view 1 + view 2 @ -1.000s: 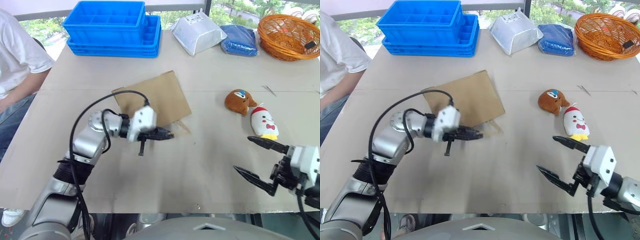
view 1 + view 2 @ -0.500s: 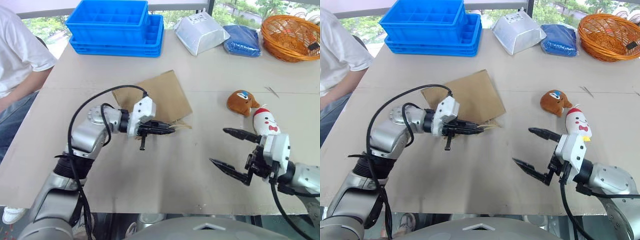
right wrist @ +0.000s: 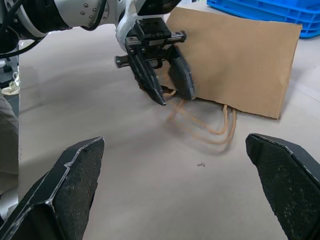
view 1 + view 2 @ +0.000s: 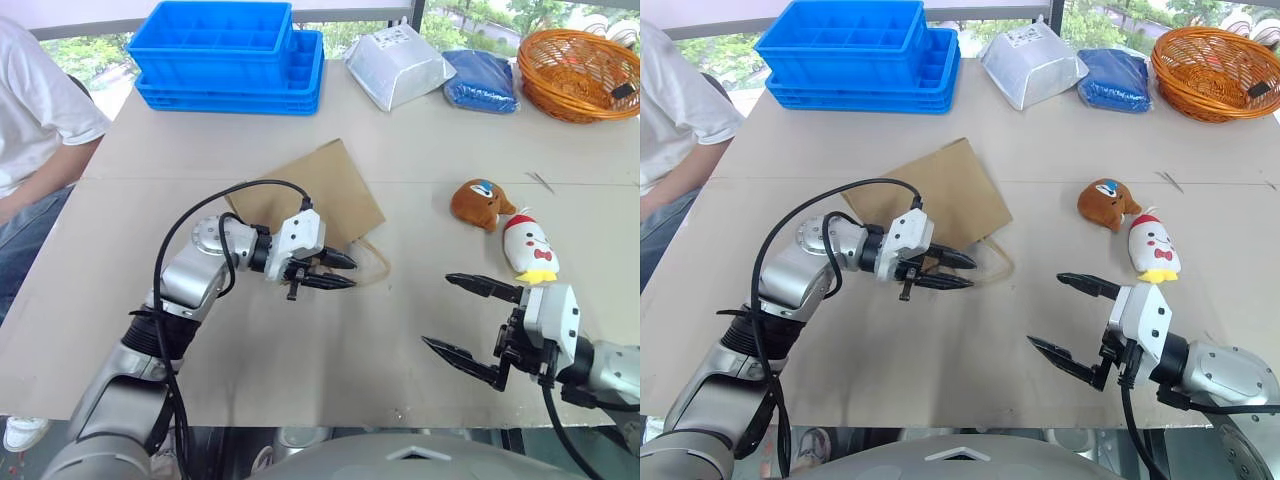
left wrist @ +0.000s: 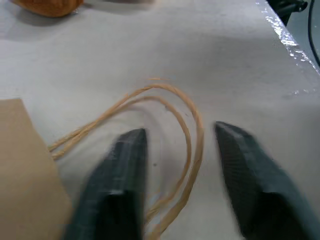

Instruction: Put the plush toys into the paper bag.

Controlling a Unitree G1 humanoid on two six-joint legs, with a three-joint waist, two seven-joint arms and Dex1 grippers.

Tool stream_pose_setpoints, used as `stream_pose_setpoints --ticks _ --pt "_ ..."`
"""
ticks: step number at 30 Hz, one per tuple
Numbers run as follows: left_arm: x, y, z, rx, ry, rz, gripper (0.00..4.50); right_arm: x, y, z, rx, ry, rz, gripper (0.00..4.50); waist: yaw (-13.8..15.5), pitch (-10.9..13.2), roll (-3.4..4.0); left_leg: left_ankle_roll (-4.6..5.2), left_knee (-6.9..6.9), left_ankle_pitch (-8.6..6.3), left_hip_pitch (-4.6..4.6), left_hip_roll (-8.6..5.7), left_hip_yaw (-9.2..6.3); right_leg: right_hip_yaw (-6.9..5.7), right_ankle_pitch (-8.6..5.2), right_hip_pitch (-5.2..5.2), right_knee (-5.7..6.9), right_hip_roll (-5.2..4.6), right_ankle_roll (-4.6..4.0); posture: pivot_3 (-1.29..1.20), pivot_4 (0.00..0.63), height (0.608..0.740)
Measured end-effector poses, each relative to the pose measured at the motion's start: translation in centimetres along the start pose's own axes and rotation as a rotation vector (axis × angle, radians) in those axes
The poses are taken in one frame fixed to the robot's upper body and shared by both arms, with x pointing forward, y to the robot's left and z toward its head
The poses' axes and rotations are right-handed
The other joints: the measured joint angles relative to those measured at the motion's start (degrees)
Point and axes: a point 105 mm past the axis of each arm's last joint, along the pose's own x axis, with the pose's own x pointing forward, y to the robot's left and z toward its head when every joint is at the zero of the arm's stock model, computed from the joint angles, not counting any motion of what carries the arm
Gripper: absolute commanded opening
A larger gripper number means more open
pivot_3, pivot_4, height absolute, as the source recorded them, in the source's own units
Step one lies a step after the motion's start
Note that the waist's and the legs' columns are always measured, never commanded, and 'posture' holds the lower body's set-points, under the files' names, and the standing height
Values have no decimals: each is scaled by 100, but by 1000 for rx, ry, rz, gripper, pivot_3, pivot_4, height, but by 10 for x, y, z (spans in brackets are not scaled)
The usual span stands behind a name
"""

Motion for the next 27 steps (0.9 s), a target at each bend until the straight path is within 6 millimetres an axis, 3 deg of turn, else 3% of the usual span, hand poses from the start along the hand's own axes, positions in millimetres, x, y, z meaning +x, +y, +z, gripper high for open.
stream_pose_setpoints --ticks 3,6,7,11,15,18,21,24,27 --pt "0 2 -4 45 21 11 2994 0 0 -1 6 3 -4 4500 1 0 0 0 0 0 1 0 0 1 0 0 0 0 0 0 150 740" --pt "-1 3 -13 62 41 23 1946 -1 0 -2 14 8 -14 4500 -2 0 0 0 0 0 0 0 0 0 0 0 0 0 0 0 150 740" --pt "-1 3 -15 69 45 24 1797 -1 0 -2 15 9 -18 4500 2 0 0 0 0 0 0 0 0 0 0 0 0 0 0 0 150 740" --pt "1 4 -16 89 35 21 32 0 -1 -1 10 4 -22 4500 5 0 0 0 0 0 -1 0 0 0 0 0 -1 -1 0 0 150 740" --pt "4 2 -13 68 -3 4 32 1 -1 3 0 -7 -25 4500 3 0 0 0 0 0 0 0 0 0 0 0 0 -1 0 0 150 740" --pt "1 3 -2 -68 -105 13 32 3 -2 5 -6 -10 -26 4500 -10 0 -1 0 1 0 0 1 0 0 0 0 1 0 0 0 150 740" --pt "-8 21 29 -282 -305 72 32 17 -8 16 -68 -55 -13 4500 -17 -2 -7 1 9 0 1 2 -4 -4 1 1 6 2 2 0 150 740" --pt "-22 35 54 -376 -423 129 0 40 -19 21 -83 -110 -1 3782 -67 -4 -15 0 9 0 6 3 -1 2 1 1 9 8 1 0 150 740" --pt "-31 42 73 -445 -515 173 0 67 -29 17 -103 -92 35 2316 -127 -7 -20 -4 7 3 5 2 -7 0 2 0 12 5 -1 0 150 740"
